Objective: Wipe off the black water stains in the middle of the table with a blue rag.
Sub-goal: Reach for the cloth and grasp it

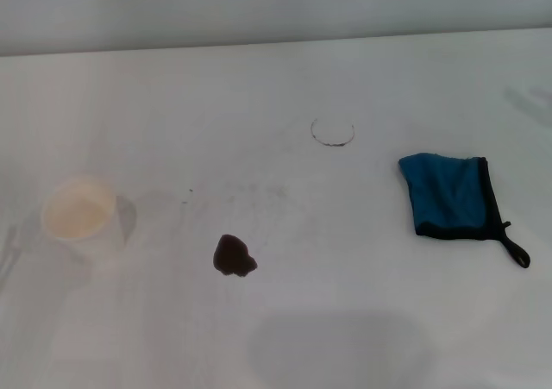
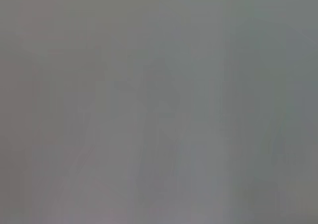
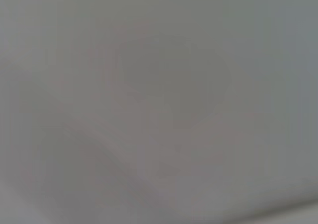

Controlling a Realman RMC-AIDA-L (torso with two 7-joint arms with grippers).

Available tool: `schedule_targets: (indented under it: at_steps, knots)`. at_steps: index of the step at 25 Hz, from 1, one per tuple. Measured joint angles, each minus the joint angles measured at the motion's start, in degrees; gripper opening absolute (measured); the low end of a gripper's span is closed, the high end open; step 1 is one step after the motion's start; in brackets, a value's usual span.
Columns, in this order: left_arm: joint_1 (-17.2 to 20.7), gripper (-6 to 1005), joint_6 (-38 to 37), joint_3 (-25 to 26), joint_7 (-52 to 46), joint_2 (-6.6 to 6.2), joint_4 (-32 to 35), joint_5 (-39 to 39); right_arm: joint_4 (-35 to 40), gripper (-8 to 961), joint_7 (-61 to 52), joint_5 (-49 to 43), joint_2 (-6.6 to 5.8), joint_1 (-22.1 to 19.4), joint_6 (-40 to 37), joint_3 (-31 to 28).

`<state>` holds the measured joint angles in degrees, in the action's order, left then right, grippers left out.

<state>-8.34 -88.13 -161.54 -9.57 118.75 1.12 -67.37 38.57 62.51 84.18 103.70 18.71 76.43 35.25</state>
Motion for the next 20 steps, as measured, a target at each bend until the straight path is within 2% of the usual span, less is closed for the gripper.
schedule_targets:
  at_steps: [3, 7, 9, 11, 15, 20]
  knots:
    - [-1.62, 881, 0.01, 0.00, -0.07, 0.01, -0.63, -0.41, 6.27, 693, -7.98, -9.32, -0.60, 2.06, 5.45, 0.36]
    - [-3.66, 882, 0.07, 0.00, -0.10, 0.02, -1.20, -0.60, 15.27, 715, -14.73, -17.14, 0.28, 4.28, 13.04, 0.67]
    - [-4.38, 882, 0.07, 0.00, -0.10, -0.02, -1.50, -0.61, 20.40, 715, -19.22, -23.35, 0.90, 7.08, 18.07, 1.95]
    - [-5.18, 881, 0.07, 0.00, -0.10, -0.06, -1.92, -0.62, 22.10, 715, -20.64, -25.29, 1.23, 7.99, 19.44, 2.41]
    - [-6.15, 880, 0.07, 0.00, -0.10, -0.08, -2.31, -0.80, 29.61, 716, -23.83, -32.28, 3.46, 10.52, 23.37, 5.24]
    - [-6.67, 881, 0.07, 0.00, 0.01, -0.09, -2.89, -1.88, 37.93, 716, -29.83, -42.00, 6.58, 13.16, 23.83, 13.93]
